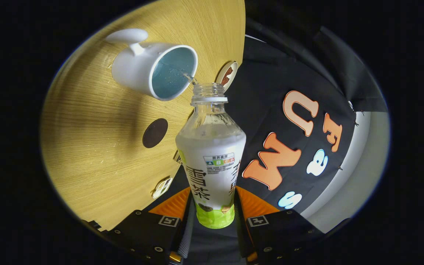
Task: Take the bottle from table, then pour the juice into the cup, finally place the bottle on the coaster
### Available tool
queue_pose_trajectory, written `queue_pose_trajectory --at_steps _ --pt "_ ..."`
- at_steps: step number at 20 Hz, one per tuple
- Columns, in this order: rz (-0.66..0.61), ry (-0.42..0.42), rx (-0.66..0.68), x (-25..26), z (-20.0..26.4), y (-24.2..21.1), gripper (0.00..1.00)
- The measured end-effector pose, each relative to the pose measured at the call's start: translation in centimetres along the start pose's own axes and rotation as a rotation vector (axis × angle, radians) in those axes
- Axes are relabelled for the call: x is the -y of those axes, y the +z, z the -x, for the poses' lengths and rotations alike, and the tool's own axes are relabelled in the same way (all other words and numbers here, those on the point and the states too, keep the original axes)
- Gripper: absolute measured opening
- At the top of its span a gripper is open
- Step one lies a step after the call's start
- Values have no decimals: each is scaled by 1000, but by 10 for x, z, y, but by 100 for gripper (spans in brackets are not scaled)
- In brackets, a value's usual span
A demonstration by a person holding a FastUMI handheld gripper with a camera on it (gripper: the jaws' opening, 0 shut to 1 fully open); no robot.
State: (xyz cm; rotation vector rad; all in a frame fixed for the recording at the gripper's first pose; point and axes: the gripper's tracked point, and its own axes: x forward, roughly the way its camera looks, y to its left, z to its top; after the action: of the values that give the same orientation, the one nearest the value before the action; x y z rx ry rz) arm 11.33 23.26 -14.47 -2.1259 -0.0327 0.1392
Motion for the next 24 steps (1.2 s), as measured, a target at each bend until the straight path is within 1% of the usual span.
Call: queue_pose_trajectory --at_steps 7,13,15,18,20,24 --pt "27 14 8 -6 2 3 52" --pt "-62 27 7 -9 1 0 52" --pt "-131 42 -9 -10 0 -5 52" --pt "-302 84 -12 -18 -1 -9 53" --pt "-401 105 2 -20 4 -3 53" --pt "-683 152 14 -23 6 -2 53"
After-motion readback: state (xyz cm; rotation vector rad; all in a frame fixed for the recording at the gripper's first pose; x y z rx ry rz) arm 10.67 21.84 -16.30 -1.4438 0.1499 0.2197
